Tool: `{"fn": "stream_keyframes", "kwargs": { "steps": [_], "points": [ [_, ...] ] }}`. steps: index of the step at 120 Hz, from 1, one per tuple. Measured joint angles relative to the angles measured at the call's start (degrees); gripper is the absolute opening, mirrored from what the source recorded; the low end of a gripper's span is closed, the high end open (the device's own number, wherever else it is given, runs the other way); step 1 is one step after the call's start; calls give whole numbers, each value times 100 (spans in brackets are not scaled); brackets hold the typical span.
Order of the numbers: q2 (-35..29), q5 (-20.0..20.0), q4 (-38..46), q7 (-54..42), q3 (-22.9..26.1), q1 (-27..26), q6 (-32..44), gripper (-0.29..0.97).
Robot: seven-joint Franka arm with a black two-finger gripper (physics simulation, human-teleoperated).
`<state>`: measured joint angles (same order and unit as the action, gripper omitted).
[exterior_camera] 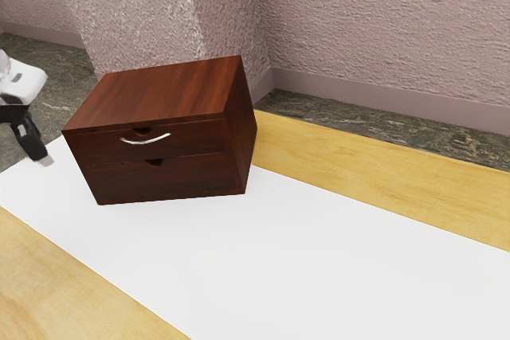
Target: Pull the drawer handle with one arm to open the drawer
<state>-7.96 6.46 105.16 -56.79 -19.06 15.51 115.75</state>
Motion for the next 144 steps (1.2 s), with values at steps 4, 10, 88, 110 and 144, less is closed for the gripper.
{"fn": "stream_keyframes", "kwargs": {
  "steps": [4,10,88,110,144],
  "points": [
    [2,1,95,-140,-1,-87,284,63],
    [19,-7,159,-337,0,-223,651,61],
    [-329,-251,747,-2039,73,-865,1911,48],
    [-298,-323,710,-2292,69,-947,1898,48],
    [-750,-483,1376,-2519,148,-1178,1831,44]
  ]
}}
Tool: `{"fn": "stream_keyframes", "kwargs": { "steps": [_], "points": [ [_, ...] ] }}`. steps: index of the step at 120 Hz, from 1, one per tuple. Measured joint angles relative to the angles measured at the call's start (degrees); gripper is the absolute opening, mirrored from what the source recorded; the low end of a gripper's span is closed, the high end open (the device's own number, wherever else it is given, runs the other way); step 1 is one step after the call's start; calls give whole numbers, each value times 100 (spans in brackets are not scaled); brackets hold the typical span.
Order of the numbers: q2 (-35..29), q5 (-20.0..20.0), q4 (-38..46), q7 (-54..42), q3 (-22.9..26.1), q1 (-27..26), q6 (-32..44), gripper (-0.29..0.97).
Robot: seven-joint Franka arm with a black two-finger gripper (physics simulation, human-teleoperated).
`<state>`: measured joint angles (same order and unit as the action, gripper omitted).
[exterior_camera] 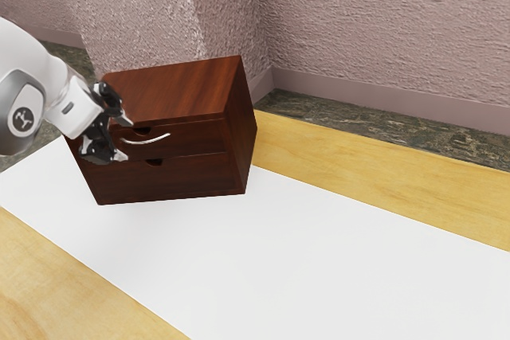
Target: Pull the drawer handle with one arm to open the drawer
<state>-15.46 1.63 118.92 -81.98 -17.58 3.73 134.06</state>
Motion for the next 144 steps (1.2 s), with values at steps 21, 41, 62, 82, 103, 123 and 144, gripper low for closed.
{"fn": "stream_keyframes", "kwargs": {
  "steps": [21,41,62,82,103,123,144],
  "points": [
    [33,-15,166,101,115,5,51,39],
    [274,17,98,263,161,37,184,37],
    [339,123,76,385,154,136,273,35],
    [652,165,-165,467,137,164,391,35],
    [920,176,-403,516,118,167,478,35],
    [1046,173,-461,535,114,166,586,34],
    [1056,171,-446,551,110,164,636,29]
  ]
}}
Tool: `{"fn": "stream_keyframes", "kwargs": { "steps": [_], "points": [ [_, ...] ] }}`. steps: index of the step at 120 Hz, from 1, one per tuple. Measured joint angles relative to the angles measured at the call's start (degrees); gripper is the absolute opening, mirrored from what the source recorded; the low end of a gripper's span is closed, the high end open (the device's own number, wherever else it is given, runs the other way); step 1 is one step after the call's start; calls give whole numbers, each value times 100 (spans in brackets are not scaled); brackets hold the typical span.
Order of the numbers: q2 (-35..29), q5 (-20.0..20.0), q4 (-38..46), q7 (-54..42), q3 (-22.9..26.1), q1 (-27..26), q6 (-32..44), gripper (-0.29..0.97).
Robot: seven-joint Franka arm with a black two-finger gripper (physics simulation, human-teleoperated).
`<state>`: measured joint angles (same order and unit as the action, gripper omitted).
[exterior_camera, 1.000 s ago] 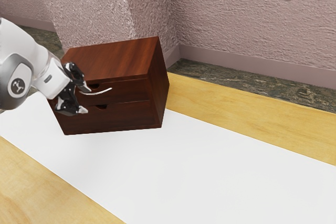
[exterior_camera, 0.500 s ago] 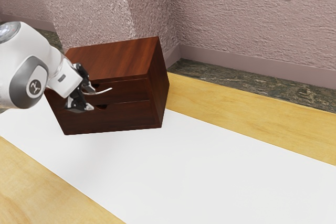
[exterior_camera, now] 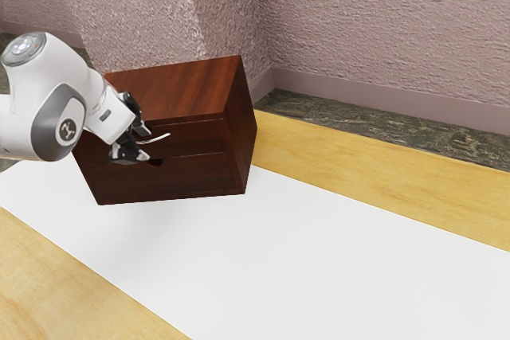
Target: Pull the drawer handle with one arm to open the drawer
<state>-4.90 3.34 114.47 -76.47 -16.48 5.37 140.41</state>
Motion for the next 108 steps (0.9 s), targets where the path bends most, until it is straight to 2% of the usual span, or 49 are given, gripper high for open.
{"fn": "stream_keyframes", "kwargs": {
  "steps": [62,80,108],
  "points": [
    [1,10,130,35,-92,12,34,18],
    [-168,16,250,38,-92,0,26,11],
    [-513,52,586,42,-90,-1,3,9]
  ]
}}
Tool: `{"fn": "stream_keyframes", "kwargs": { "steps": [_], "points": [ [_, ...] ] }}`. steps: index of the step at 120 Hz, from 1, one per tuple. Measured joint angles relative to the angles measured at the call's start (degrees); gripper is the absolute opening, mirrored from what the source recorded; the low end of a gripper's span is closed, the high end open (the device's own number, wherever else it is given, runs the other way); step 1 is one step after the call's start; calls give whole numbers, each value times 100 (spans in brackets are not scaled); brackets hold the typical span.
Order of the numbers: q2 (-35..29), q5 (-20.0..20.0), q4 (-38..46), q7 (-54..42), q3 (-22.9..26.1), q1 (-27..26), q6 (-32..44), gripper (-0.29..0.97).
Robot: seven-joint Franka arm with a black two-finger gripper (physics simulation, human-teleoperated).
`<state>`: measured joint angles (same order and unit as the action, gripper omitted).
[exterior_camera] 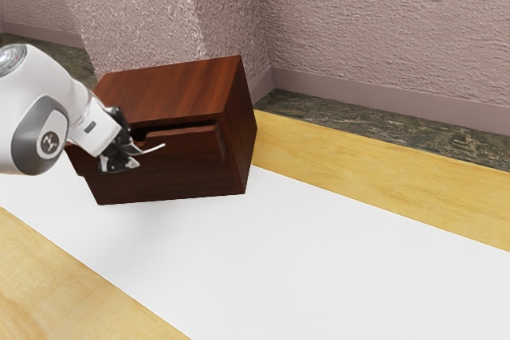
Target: Pull the drawer handle with one arm to open the drawer
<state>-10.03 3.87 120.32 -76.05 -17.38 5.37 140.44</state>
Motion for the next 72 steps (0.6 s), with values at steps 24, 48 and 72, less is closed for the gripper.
{"fn": "stream_keyframes", "kwargs": {
  "steps": [24,48,72],
  "points": [
    [-299,51,305,2,13,0,-15,9],
    [-562,89,567,6,36,-1,-23,9],
    [-797,120,792,9,71,0,-33,9]
  ]
}}
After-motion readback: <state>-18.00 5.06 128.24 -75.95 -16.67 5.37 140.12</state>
